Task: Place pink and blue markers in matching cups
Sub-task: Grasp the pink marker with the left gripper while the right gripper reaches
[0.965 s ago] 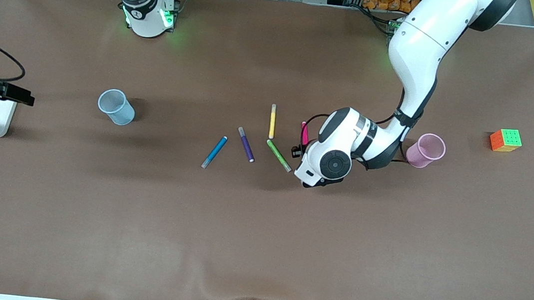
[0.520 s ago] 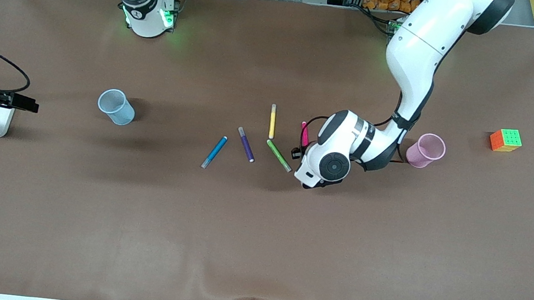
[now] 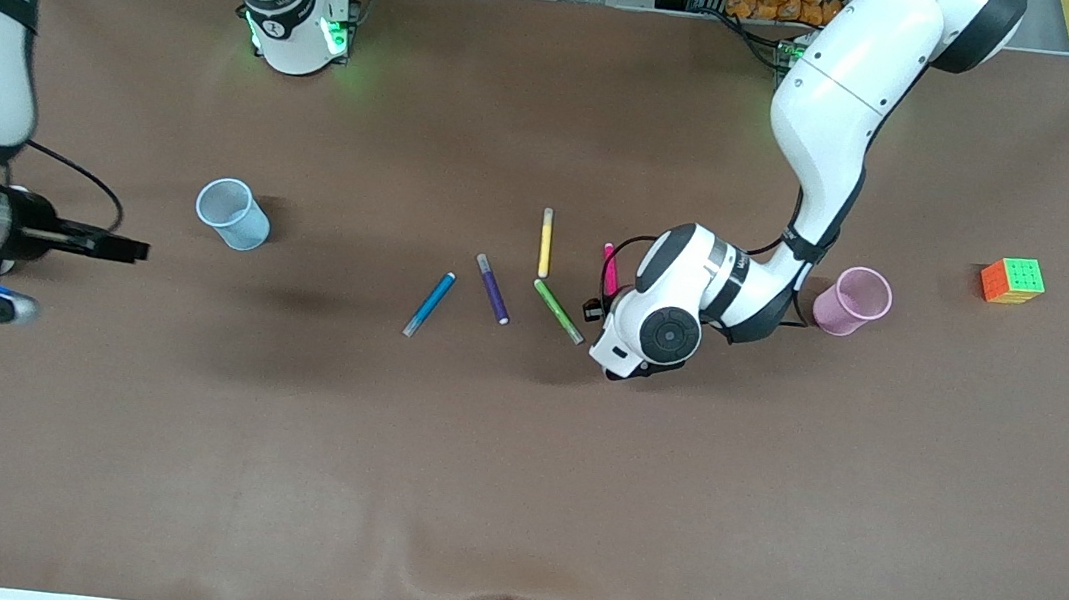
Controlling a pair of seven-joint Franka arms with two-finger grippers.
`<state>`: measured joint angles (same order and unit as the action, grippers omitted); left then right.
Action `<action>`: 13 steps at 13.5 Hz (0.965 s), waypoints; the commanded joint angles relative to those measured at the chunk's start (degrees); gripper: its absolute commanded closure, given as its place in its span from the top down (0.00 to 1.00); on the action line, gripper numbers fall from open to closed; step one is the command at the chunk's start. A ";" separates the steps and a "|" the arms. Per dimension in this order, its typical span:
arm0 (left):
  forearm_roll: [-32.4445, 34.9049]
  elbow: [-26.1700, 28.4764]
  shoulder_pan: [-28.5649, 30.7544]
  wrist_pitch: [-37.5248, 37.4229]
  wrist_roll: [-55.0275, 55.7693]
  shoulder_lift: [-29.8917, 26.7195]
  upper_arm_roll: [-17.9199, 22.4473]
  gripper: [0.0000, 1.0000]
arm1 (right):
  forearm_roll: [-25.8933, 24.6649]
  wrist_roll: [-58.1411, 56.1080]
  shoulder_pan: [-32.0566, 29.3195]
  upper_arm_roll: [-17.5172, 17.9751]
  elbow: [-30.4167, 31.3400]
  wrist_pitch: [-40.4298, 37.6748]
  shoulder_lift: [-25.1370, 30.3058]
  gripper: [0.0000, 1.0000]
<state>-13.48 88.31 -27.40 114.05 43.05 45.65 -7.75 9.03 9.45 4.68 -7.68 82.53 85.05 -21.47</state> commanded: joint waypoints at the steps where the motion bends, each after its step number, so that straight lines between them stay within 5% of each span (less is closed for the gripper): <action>1: -1.20 -0.41 -0.37 1.09 0.19 0.67 0.19 0.34 | 0.99 7.49 3.31 -0.14 -0.18 0.39 -1.72 1.00; 3: -1.20 -0.33 -0.55 1.17 0.45 0.67 0.28 0.14 | 2.29 11.71 5.33 -0.14 1.22 0.56 -2.61 1.00; 7: -0.76 -0.15 -0.64 1.18 0.81 0.67 0.28 0.00 | 8.63 19.00 10.07 -0.14 3.43 3.98 -4.28 1.00; 13: 0.38 -0.33 0.42 -7.24 2.91 -5.81 2.64 0.00 | 8.72 38.69 23.51 -0.14 10.89 17.50 -4.10 1.00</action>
<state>-13.67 87.44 -27.03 111.44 44.58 44.80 -6.79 16.99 44.15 24.98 -7.13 89.45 98.34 -26.44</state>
